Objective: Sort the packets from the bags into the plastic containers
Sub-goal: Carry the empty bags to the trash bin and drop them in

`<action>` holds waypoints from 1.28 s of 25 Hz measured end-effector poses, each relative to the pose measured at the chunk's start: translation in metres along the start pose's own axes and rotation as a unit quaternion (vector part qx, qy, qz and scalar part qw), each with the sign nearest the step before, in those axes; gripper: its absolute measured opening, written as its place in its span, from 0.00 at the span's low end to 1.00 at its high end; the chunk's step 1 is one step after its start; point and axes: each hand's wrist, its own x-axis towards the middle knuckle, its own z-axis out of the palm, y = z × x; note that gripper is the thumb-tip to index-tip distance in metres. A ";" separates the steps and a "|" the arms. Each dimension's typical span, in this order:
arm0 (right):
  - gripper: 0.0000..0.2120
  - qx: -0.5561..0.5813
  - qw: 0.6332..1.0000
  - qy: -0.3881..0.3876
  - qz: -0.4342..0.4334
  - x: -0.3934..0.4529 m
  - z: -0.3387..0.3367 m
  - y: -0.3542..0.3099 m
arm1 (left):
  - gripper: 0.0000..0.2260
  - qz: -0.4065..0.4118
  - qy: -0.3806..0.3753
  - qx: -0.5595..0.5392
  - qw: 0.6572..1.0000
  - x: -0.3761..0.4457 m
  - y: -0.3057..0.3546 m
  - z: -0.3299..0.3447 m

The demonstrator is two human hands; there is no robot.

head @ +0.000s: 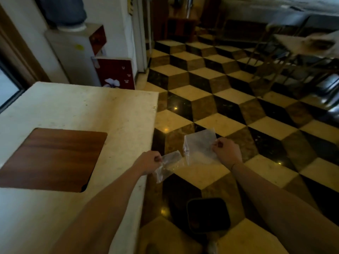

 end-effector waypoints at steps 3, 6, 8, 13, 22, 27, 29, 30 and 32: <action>0.03 -0.008 1.000 0.009 0.010 0.005 -0.030 0.035 | 0.05 0.009 -0.030 -0.012 0.999 0.017 0.043 0.018; 0.09 0.001 1.000 0.010 0.016 0.011 -0.061 0.074 | 0.08 0.011 -0.053 -0.016 0.998 0.033 0.084 0.041; 0.10 0.010 1.000 0.008 0.018 0.017 -0.082 0.099 | 0.06 -0.007 -0.059 -0.008 0.998 0.044 0.112 0.058; 0.08 -0.013 1.000 -0.013 0.014 0.036 -0.125 0.159 | 0.13 -0.020 -0.049 0.011 0.999 0.063 0.177 0.105; 0.08 -0.027 0.995 -0.094 0.032 0.046 -0.130 0.248 | 0.15 -0.066 -0.078 0.041 0.994 0.075 0.208 0.182; 0.06 -0.024 0.986 -0.152 0.064 0.052 -0.094 0.285 | 0.12 -0.129 -0.095 0.012 0.987 0.077 0.188 0.214; 0.09 -0.029 0.981 -0.175 0.079 0.053 -0.071 0.298 | 0.09 -0.146 -0.095 0.009 0.985 0.078 0.178 0.230; 0.09 -0.034 0.978 -0.187 0.086 0.052 -0.059 0.304 | 0.07 -0.156 -0.098 0.006 0.983 0.079 0.172 0.239; 0.10 -0.047 0.970 -0.213 0.103 0.050 -0.036 0.319 | 0.06 -0.175 -0.104 -0.002 0.979 0.081 0.159 0.261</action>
